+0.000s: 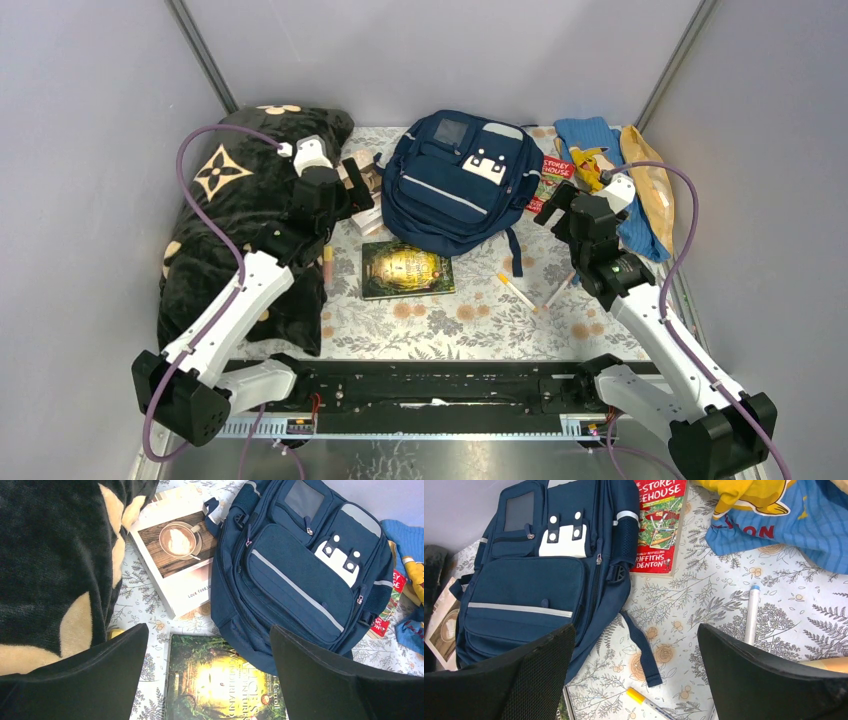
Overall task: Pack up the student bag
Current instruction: Adjust the student bag at the center of the board.
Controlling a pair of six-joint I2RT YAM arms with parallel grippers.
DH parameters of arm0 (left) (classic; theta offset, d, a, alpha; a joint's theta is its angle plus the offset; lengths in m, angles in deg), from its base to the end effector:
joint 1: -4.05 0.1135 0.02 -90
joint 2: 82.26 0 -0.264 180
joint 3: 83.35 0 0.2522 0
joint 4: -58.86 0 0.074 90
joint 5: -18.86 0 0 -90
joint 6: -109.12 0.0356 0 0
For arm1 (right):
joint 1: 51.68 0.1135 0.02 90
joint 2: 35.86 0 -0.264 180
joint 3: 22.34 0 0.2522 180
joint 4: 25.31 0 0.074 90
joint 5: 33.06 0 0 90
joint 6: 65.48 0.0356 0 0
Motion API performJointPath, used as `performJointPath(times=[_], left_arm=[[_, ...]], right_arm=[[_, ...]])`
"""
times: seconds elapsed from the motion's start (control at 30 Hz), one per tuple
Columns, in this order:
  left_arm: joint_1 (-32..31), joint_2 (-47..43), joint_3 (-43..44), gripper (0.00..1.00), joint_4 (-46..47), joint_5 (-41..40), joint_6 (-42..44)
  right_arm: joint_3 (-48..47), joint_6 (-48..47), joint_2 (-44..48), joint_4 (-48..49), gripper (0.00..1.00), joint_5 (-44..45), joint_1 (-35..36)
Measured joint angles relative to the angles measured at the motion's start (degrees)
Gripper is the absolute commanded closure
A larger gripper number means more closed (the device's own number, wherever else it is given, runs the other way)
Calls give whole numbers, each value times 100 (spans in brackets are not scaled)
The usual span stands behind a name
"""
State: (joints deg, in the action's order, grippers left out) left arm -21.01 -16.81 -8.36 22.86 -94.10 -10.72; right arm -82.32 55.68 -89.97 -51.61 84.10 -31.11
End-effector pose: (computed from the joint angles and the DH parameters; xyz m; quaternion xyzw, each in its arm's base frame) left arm 0.2365 -0.0953 0.3479 -0.1394 0.8281 -0.0877 0.5359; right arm 0.2071 0.0604 0.3163 0.2071 0.7826 0.0684 0.5831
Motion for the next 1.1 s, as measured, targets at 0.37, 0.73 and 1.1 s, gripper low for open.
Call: performJointPath(times=[0.37, 0.73, 1.1], left_arm=[[0, 15, -85, 1, 0, 247, 20], [0, 1530, 391, 1, -190, 887, 4], [118, 2573, 398, 8, 28, 1908, -684]], right_arm=[[0, 87, -168, 7, 0, -136, 0], [-4, 63, -675, 245, 1, -898, 0], [-1207, -914, -2448, -184, 0, -2455, 809]])
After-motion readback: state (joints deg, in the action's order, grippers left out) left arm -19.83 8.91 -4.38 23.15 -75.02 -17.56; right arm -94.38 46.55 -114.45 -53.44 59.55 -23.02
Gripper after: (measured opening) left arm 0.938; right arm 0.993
